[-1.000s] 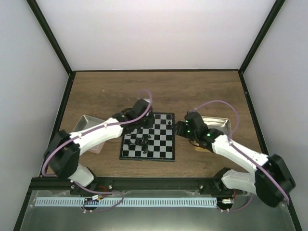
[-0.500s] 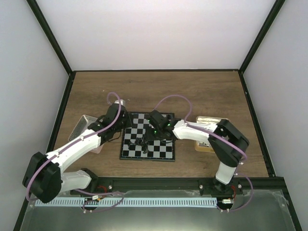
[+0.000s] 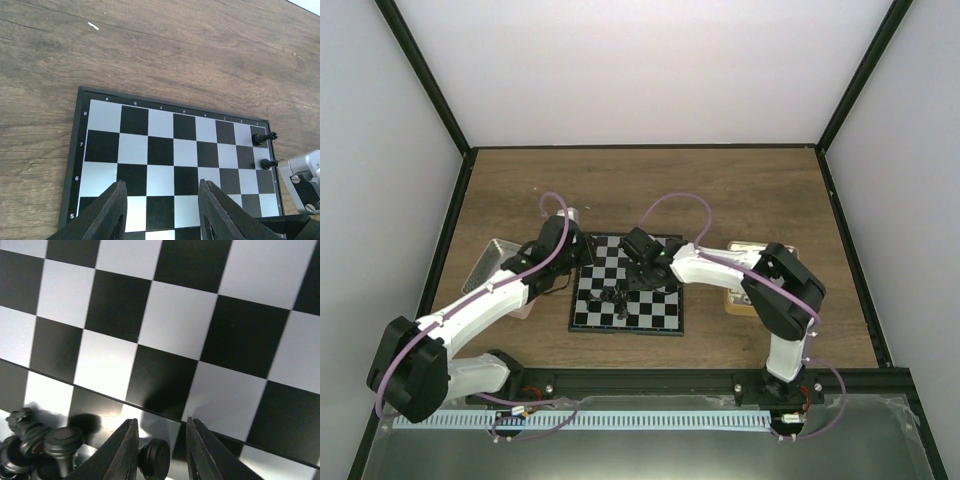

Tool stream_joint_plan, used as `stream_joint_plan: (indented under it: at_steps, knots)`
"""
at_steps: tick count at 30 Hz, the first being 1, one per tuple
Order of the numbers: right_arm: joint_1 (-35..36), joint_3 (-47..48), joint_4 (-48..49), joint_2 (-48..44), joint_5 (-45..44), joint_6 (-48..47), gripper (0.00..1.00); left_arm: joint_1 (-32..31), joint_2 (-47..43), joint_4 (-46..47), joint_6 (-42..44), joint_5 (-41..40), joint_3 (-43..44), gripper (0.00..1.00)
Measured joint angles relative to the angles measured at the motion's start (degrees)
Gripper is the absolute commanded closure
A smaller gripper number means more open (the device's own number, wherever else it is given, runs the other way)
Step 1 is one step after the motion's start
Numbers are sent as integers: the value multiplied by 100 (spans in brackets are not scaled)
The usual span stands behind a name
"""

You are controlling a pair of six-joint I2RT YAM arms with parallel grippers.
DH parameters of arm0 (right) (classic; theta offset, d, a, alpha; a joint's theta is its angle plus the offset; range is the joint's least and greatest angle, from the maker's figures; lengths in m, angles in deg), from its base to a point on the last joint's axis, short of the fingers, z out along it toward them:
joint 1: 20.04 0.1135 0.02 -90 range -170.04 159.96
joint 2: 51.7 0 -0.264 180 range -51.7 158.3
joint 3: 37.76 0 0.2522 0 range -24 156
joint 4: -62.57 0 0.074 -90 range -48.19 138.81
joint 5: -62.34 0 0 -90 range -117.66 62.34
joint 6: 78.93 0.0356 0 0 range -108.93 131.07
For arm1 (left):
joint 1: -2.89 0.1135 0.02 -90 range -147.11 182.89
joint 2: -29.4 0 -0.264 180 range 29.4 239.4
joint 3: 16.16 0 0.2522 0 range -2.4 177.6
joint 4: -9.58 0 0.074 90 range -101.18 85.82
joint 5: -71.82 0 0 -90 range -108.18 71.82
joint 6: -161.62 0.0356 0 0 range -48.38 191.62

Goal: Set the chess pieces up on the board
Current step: Move the chess piece to the chessboard.

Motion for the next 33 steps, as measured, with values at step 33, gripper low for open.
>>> stream_joint_plan:
  at_steps: [33]
  knots:
    - [0,-662,-297,-739,866,-2557,52,39,11,0,7,70,-4,59]
